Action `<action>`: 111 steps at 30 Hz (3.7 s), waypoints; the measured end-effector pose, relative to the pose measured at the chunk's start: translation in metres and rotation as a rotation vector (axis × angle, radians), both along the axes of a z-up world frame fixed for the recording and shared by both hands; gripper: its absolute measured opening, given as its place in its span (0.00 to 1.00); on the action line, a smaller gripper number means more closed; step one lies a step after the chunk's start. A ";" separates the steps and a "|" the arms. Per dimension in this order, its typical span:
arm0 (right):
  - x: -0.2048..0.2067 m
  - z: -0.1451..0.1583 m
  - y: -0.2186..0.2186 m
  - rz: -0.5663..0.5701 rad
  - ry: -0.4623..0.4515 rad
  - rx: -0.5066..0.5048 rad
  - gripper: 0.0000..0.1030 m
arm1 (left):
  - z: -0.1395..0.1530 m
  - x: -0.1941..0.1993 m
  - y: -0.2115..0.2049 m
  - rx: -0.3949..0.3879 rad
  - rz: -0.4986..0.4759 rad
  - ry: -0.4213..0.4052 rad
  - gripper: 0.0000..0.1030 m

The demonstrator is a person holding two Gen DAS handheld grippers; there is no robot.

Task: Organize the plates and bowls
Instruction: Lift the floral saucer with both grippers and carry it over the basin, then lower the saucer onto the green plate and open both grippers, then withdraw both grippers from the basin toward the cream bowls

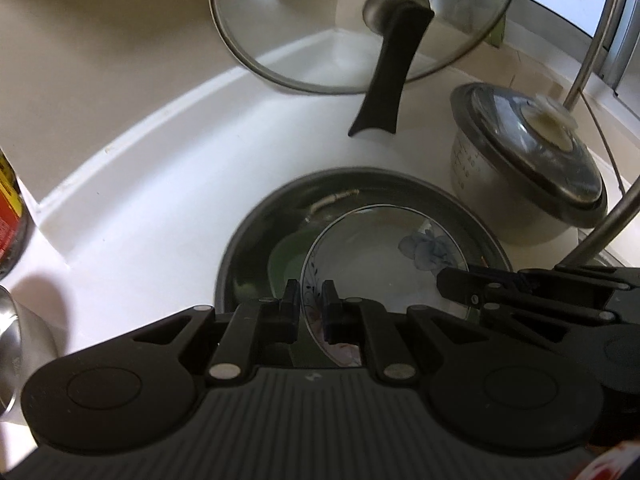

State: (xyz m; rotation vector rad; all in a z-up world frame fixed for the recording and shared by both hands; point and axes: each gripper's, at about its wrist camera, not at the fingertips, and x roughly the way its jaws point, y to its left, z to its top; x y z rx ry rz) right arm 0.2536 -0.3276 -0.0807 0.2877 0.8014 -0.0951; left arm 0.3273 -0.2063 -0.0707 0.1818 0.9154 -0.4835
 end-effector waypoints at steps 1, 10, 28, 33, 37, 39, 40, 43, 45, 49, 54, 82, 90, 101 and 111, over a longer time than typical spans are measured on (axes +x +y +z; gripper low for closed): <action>0.000 -0.002 0.000 -0.003 0.005 0.001 0.07 | -0.002 0.000 -0.001 0.003 -0.001 0.005 0.09; -0.001 -0.011 -0.002 -0.015 0.034 0.003 0.07 | -0.014 0.003 -0.006 0.014 -0.010 0.028 0.10; 0.005 -0.020 -0.003 -0.048 0.010 -0.034 0.07 | -0.018 0.006 -0.005 -0.001 -0.015 0.035 0.11; 0.000 -0.015 -0.008 -0.057 -0.027 0.001 0.13 | -0.013 0.004 0.000 -0.014 -0.009 0.018 0.22; -0.011 -0.008 -0.008 -0.065 -0.073 0.016 0.49 | -0.004 0.000 0.007 -0.028 -0.002 0.004 0.24; -0.017 -0.004 -0.008 -0.068 -0.093 0.021 0.53 | -0.001 -0.002 0.010 -0.030 0.006 -0.004 0.29; -0.020 -0.002 -0.008 -0.061 -0.095 0.026 0.54 | 0.001 -0.003 0.012 -0.030 0.008 -0.007 0.30; -0.025 -0.001 -0.007 -0.048 -0.097 0.036 0.55 | 0.006 -0.008 0.021 -0.041 0.005 -0.001 0.31; -0.032 0.000 -0.006 -0.045 -0.096 0.046 0.57 | 0.010 -0.010 0.028 -0.048 0.011 -0.001 0.33; -0.045 0.002 -0.006 -0.044 -0.092 0.070 0.63 | 0.017 -0.018 0.042 -0.044 0.026 -0.016 0.40; -0.062 0.007 0.000 -0.036 -0.096 0.066 0.69 | 0.023 -0.033 0.056 -0.045 0.051 -0.022 0.46; -0.165 0.031 0.036 0.185 -0.131 0.082 0.73 | 0.060 -0.199 0.110 -0.068 0.279 -0.091 0.54; -0.189 0.027 0.052 0.296 -0.123 0.116 0.73 | 0.064 -0.248 0.128 -0.053 0.394 -0.105 0.54; -0.207 0.024 0.081 0.429 -0.103 0.139 0.73 | 0.066 -0.290 0.158 -0.031 0.529 -0.103 0.54; -0.198 0.026 0.128 0.534 -0.097 0.144 0.73 | 0.068 -0.306 0.204 -0.025 0.621 -0.096 0.54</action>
